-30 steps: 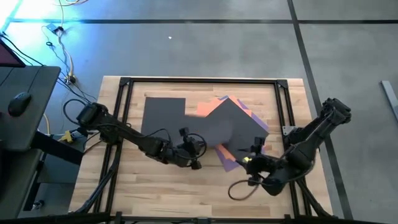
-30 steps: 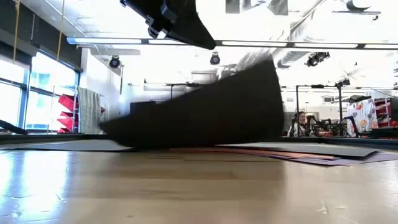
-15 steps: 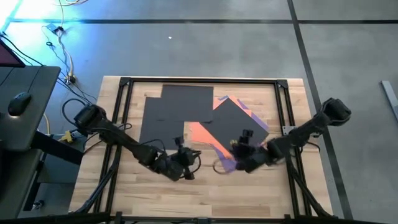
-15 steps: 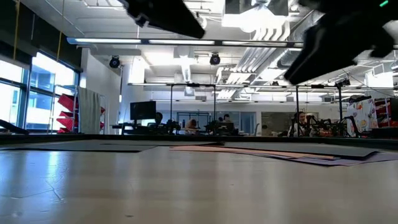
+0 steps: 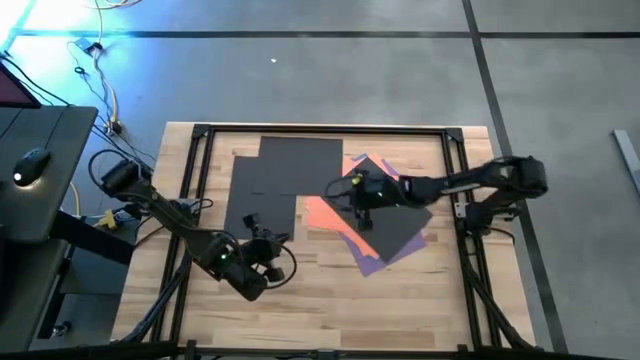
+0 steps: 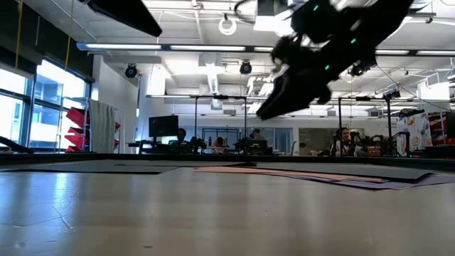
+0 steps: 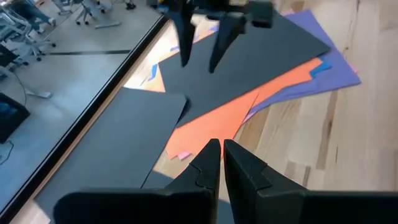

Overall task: Organize paper
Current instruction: Stack the right black paper on top of the left black paper

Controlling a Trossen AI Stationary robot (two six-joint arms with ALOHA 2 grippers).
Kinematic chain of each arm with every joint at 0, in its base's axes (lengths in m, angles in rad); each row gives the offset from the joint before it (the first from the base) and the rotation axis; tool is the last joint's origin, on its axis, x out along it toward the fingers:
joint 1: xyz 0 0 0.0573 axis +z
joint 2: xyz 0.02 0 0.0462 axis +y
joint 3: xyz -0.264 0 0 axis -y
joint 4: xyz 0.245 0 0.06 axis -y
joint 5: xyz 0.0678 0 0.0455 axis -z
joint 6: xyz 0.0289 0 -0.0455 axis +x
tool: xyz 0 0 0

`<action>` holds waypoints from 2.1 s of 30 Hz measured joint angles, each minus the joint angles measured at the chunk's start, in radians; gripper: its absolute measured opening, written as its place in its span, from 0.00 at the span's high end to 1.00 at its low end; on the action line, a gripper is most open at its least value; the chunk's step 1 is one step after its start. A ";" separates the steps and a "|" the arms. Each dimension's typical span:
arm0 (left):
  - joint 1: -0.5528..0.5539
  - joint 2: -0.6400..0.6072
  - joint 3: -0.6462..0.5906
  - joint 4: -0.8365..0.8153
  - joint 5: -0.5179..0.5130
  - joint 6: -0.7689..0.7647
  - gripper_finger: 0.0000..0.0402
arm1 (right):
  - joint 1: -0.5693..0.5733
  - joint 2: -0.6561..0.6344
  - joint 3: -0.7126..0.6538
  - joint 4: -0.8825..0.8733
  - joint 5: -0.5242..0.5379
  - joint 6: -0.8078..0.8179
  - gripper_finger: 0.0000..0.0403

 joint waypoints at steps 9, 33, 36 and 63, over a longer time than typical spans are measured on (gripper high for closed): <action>-0.005 0.034 0.000 -0.001 0.013 0.002 1.00 | -0.100 0.224 0.149 -0.037 0.029 -0.040 0.54; -0.013 0.034 0.000 -0.007 0.028 0.005 1.00 | 0.045 0.066 0.187 -0.248 0.209 0.160 1.00; -0.013 0.034 0.000 -0.018 0.028 0.020 1.00 | 0.096 0.024 0.227 -0.228 0.235 0.219 1.00; -0.212 -0.136 0.225 -0.047 -0.252 0.355 1.00 | 0.125 0.967 1.548 -0.497 0.158 0.332 1.00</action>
